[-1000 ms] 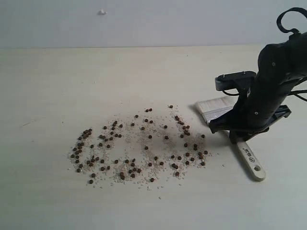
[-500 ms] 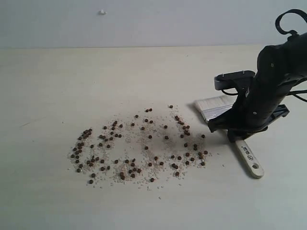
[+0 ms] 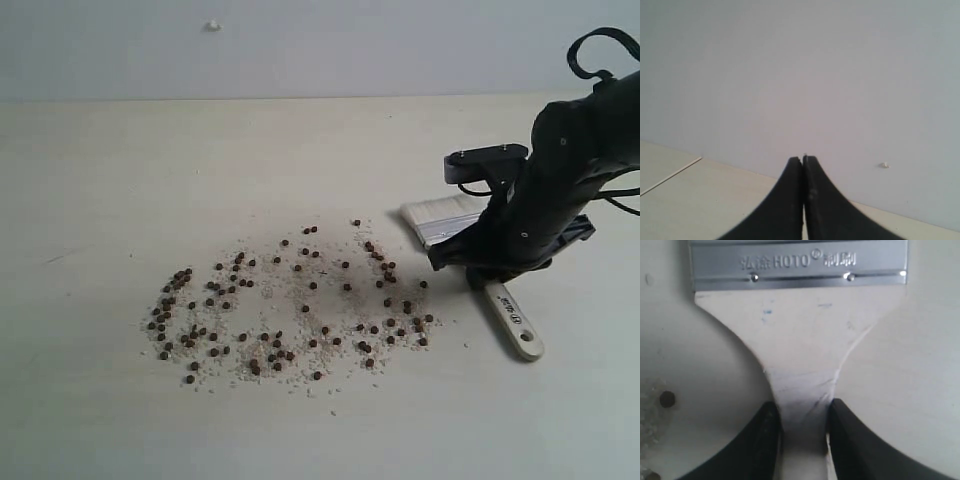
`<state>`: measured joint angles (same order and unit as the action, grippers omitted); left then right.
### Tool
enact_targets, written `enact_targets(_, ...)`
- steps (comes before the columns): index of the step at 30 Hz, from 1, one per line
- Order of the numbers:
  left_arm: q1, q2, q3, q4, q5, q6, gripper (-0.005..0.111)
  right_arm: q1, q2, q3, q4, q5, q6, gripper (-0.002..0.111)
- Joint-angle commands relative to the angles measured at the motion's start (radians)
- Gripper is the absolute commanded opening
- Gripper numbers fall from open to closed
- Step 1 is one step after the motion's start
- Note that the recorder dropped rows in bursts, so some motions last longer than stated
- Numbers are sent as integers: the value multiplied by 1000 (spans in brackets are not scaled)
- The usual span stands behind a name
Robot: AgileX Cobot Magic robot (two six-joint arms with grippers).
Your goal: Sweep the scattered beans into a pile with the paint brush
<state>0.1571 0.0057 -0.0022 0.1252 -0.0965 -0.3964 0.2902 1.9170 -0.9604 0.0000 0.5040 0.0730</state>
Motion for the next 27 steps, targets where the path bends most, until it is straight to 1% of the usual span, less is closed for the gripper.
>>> enact_targets(1,-7,-6,2,-6,4,3,0,1,18,5,0,1,8,29)
enact_targets(3,-7,-6,2,-6,4,3,0,1,18,5,-8,9,8,15)
enact_targets(4,-7,-6,2,-6,4,3,0,1,18,5,-9,9,8,5)
enact_targets(5,-7,-6,2,-6,4,3,0,1,18,5,-9,9,8,0)
enact_targets(9,-7,-6,2,-6,4,3,0,1,16,7,-9,-9,8,0)
enact_targets(14,-7,-6,2,-6,4,3,0,1,-13,37,5,-127,8,0)
enact_targets(16,-7,-6,2,-6,4,3,0,1,-26,44,0,-131,10,0)
enact_targets(21,-7,-6,2,-6,4,3,0,1,-72,44,-12,-50,0,0)
enact_targets(25,-7,-6,2,-6,4,3,0,1,-129,17,-46,68,0,0)
enact_targets(27,-7,-6,2,-6,4,3,0,1,-165,17,-54,79,0,0)
